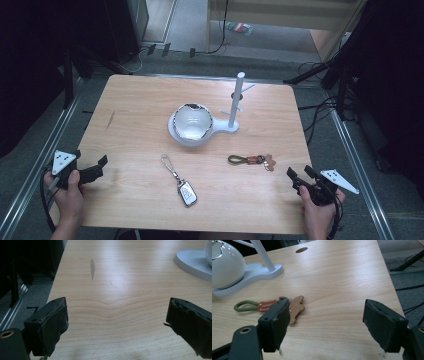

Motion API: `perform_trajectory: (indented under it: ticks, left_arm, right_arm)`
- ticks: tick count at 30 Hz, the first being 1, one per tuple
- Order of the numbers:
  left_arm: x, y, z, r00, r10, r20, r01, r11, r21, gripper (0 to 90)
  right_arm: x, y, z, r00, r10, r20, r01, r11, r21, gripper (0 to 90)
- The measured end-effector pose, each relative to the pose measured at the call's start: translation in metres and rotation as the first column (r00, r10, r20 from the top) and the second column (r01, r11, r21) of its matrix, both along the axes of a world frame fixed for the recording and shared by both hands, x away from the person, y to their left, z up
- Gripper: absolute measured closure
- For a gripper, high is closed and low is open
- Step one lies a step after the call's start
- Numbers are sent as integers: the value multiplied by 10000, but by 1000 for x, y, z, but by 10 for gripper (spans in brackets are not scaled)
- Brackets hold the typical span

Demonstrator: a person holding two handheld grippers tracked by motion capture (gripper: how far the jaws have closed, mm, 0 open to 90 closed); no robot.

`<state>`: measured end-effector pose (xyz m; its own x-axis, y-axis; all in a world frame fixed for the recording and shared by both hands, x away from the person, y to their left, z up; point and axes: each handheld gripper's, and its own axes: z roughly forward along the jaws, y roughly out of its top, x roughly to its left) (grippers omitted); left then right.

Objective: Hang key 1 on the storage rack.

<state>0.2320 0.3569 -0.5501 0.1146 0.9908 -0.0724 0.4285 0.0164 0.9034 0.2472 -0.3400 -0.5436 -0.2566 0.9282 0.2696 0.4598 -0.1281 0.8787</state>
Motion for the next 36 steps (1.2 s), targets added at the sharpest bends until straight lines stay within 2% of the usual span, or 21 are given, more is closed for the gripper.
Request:
perform_trajectory:
  ticks: [8,11,15,21,24,25,26,27,28,30,31,36]
  left_arm:
    - [-1,2,0,9999,-83,82,84,9999,-150,37]
    - [-1,3,0,9999,-139,103,141,9997,-214,25]
    - [-1,2,0,9999,-110,116,112,9998,-190,16]
    - [-1,2,0,9999,-68,140,71,9998,-210,0]
    - [-1,3,0,9999,-83,137,87,9995,-311,0]
    - [-1,3,0,9999,-83,137,87,9995,-311,0]
    - [0,4,0,9999,-65,124,69,9993,-365,0]
    - [0,4,0,9999,-67,105,71,9991,-409,0]
    - [0,4,0,9999,-88,83,92,9991,-419,0]
    - [0,4,0,9999,-121,69,124,9990,-422,0]
    - [0,4,0,9999,-119,67,122,9991,-396,0]
    - [0,4,0,9999,-62,97,65,9993,-377,0]
  right_arm:
    - [-1,1,1,10000,-26,58,26,9999,-137,237]
    - [-1,3,6,9999,-26,137,24,9999,133,241]
    - [1,14,11,9998,205,-8,-205,9986,-496,256]
    - [6,26,22,9958,858,-304,-883,9915,-951,266]
    - [11,35,27,9921,1139,-519,-1211,9786,-1664,269]
    - [11,35,27,9921,1139,-519,-1211,9786,-1664,269]
    - [13,37,28,9902,1249,-620,-1342,9744,-1802,275]
    - [17,43,31,9857,1374,-975,-1554,9653,-2101,292]
    - [19,45,31,9847,1325,-1128,-1552,9620,-2247,292]
    - [20,47,32,9842,1259,-1249,-1525,9602,-2340,292]
    - [23,53,35,9801,1420,-1385,-1743,9500,-2591,295]
    - [31,58,42,9716,1692,-1656,-2132,9297,-3005,300]
